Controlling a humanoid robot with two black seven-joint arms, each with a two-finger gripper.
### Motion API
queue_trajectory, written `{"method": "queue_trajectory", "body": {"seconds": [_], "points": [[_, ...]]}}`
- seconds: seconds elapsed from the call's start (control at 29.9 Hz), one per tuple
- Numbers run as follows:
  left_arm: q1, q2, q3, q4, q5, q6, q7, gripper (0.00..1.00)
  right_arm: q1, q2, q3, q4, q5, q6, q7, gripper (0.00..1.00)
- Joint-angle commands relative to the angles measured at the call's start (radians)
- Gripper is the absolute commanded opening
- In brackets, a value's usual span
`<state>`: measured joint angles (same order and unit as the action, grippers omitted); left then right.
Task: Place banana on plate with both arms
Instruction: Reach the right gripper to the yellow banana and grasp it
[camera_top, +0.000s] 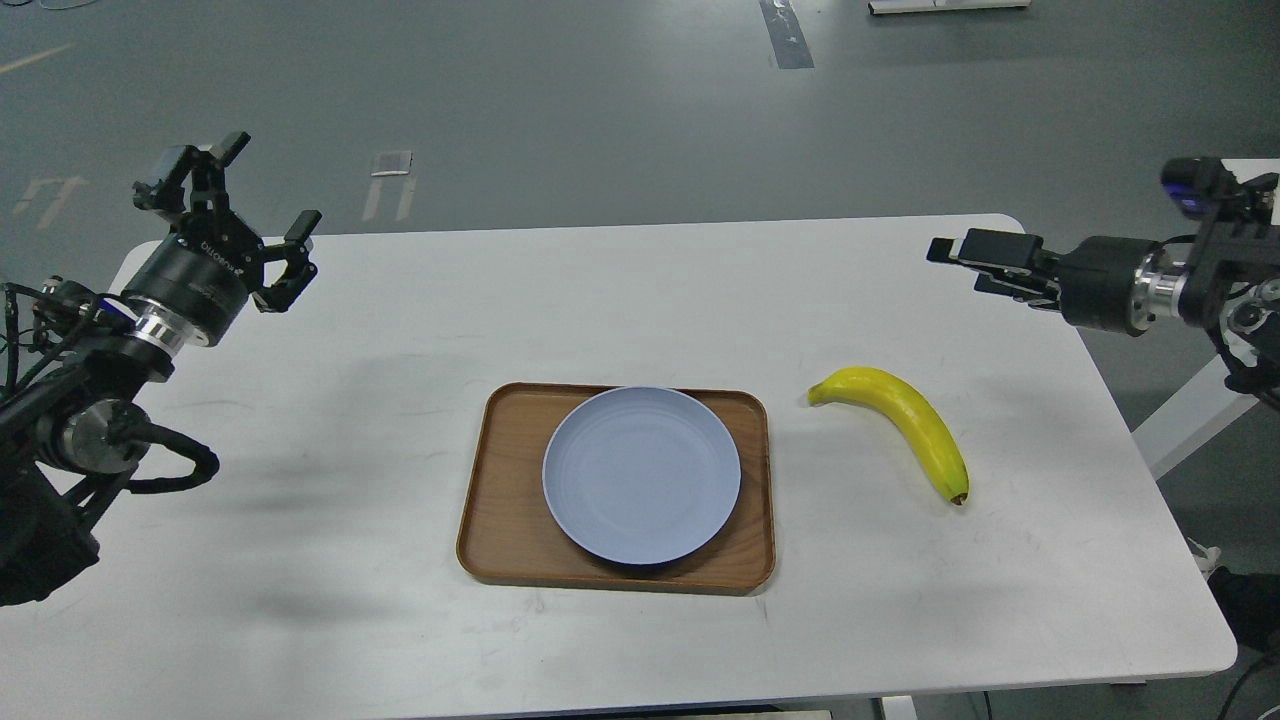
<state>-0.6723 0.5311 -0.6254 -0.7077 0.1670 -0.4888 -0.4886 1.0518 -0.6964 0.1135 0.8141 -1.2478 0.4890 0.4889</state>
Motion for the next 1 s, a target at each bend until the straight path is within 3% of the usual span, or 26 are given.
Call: {"method": "queue_trajectory", "body": {"seconds": [0.0, 0.23, 0.57, 0.67, 0.8, 0.84, 0.9, 0.94, 0.97], "points": [[0.0, -0.002, 0.003, -0.001, 0.002, 0.0, 0.0, 0.98, 0.086, 0.032, -0.178, -0.001, -0.074, 0.0, 0.0, 1.0], [0.002, -0.003, 0.001, -0.001, 0.002, 0.0, 0.0, 0.98, 0.097, 0.142, -0.334, -0.05, -0.179, 0.0, 0.0, 1.0], [0.002, -0.01, 0.001, -0.001, 0.003, 0.0, 0.0, 0.98, 0.05, 0.173, -0.379, -0.082, -0.185, 0.0, 0.0, 0.99], [0.0, -0.008, 0.001, -0.001, 0.003, 0.0, 0.0, 0.98, 0.031, 0.181, -0.379, -0.082, -0.185, 0.0, 0.0, 0.94], [0.002, -0.008, 0.003, -0.001, 0.003, 0.0, 0.0, 0.98, 0.028, 0.181, -0.402, -0.084, -0.185, 0.0, 0.0, 0.68], [0.002, -0.008, 0.003, -0.001, 0.003, 0.0, 0.0, 0.98, 0.031, 0.179, -0.41, -0.082, -0.185, 0.0, 0.0, 0.51], [0.002, -0.008, 0.003, -0.001, 0.003, 0.0, 0.0, 0.98, 0.034, 0.176, -0.41, -0.082, -0.185, 0.0, 0.0, 0.31], [0.002, -0.008, 0.003, -0.001, 0.003, 0.0, 0.0, 0.98, 0.039, 0.175, -0.41, -0.081, -0.183, 0.0, 0.0, 0.21], [0.002, -0.008, 0.003, -0.001, 0.003, 0.0, 0.0, 0.98, 0.04, 0.173, -0.41, -0.081, -0.183, 0.0, 0.0, 0.18]]}}
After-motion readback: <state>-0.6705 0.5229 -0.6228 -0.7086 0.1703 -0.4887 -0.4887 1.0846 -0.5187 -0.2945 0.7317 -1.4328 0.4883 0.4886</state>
